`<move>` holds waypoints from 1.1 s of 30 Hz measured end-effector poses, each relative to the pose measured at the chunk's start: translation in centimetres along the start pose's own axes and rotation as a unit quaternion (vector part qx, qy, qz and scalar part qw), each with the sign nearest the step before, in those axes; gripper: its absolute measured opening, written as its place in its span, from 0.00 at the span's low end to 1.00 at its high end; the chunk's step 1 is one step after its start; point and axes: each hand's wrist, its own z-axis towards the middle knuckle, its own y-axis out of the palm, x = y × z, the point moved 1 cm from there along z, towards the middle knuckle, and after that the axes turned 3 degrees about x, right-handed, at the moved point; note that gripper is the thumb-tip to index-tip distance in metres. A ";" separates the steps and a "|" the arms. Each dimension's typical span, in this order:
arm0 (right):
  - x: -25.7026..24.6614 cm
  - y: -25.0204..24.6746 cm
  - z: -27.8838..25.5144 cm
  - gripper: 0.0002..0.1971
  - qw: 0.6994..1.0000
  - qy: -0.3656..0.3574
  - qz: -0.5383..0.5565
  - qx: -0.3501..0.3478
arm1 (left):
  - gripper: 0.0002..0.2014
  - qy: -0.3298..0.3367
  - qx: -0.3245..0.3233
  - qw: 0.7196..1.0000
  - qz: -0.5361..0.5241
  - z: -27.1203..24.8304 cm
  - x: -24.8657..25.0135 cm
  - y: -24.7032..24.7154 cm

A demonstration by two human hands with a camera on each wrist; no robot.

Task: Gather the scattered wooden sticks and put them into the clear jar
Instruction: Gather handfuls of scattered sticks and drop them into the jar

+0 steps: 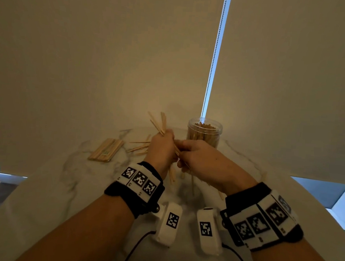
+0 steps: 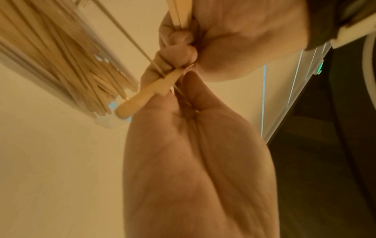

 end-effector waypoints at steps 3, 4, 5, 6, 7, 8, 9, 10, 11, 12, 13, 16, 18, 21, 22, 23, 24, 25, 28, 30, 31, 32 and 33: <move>0.1 -0.1 -0.1 0.18 0.999 0.004 0.001 -0.039 | 0.19 -0.005 0.050 0.999 -0.011 0.6 0.3 -0.9; 0.1 -0.3 -0.2 0.17 0.999 0.019 0.006 -0.035 | 0.18 -0.009 0.062 0.998 -0.017 0.9 0.4 -1.2; 0.2 -0.6 -0.1 0.15 0.999 0.039 0.021 -0.020 | 0.18 -0.016 0.070 0.997 -0.034 1.2 0.4 -1.4; 0.3 -0.9 -0.1 0.15 0.997 0.054 0.054 0.003 | 0.17 -0.025 0.073 0.995 -0.059 1.4 0.5 -1.6; 0.3 -1.3 0.0 0.14 0.993 0.059 0.093 0.031 | 0.17 -0.035 0.071 0.993 -0.087 1.6 0.5 -1.7; 0.3 -1.7 0.1 0.13 0.989 0.058 0.123 0.063 | 0.16 -0.040 0.062 0.992 -0.106 1.7 0.5 -1.8; 0.2 -2.2 0.3 0.12 0.985 0.054 0.137 0.095 | 0.16 -0.039 0.043 0.992 -0.116 1.5 0.6 -1.6; 0.1 -2.5 0.3 0.12 0.981 0.044 0.145 0.122 | 0.16 -0.031 0.017 0.992 -0.118 1.0 0.7 -1.4; 0.1 -2.7 0.4 0.13 0.977 0.035 0.152 0.145 | 0.16 -0.023 -0.015 0.993 -0.112 0.4 0.9 -0.9; 0.0 -2.8 0.5 0.14 0.972 0.031 0.166 0.161 | 0.17 -0.011 -0.050 0.994 -0.095 -0.3 1.1 -0.3; 0.0 -2.7 0.5 0.14 0.969 0.028 0.178 0.171 | 0.18 0.003 -0.085 0.994 -0.075 -1.1 1.3 0.3; -0.3 -2.5 0.4 0.14 0.955 0.030 0.198 0.217 | 0.22 0.021 -0.172 0.984 -0.033 -3.3 1.8 1.8; -0.4 -2.9 0.5 0.13 0.944 0.026 0.201 0.262 | 0.22 0.018 -0.201 0.978 -0.049 -4.1 2.1 2.3; -0.5 -3.3 0.5 0.10 0.945 0.009 0.185 0.271 | 0.21 0.058 -0.193 0.979 -0.002 -4.3 2.2 2.3; -0.5 -3.2 0.5 0.10 0.951 0.007 0.151 0.269 | 0.22 0.074 -0.189 0.979 0.029 -4.3 2.1 2.4; -0.3 -3.2 0.5 0.09 0.958 0.006 0.111 0.265 | 0.24 0.082 -0.187 0.978 0.052 -4.4 2.0 2.4; -0.1 -3.1 0.6 0.08 0.961 0.003 0.082 0.265 | 0.26 0.084 -0.189 0.976 0.067 -4.5 2.0 2.6; -0.1 -3.1 0.6 0.07 0.961 -0.005 0.072 0.269 | 0.27 0.077 -0.194 0.975 0.071 -4.7 2.0 2.6; -0.3 -3.7 0.2 0.14 0.944 -0.057 0.129 0.297 | 0.27 0.036 -0.245 0.968 0.037 -5.3 2.3 2.4; -0.6 -4.5 -0.3 0.20 0.932 -0.092 0.152 0.316 | 0.23 0.041 -0.294 0.954 0.051 -5.3 2.5 2.1; -0.7 -4.8 -0.6 0.19 0.932 -0.105 0.134 0.320 | 0.21 0.049 -0.315 0.945 0.071 -5.3 2.5 2.0; -0.7 -4.9 -0.6 0.16 0.934 -0.118 0.099 0.322 | 0.19 0.058 -0.329 0.938 0.093 -5.2 2.4 2.0; -0.6 -4.9 -0.6 0.12 0.937 -0.128 0.060 0.319 | 0.17 0.068 -0.333 0.934 0.110 -5.2 2.3 2.0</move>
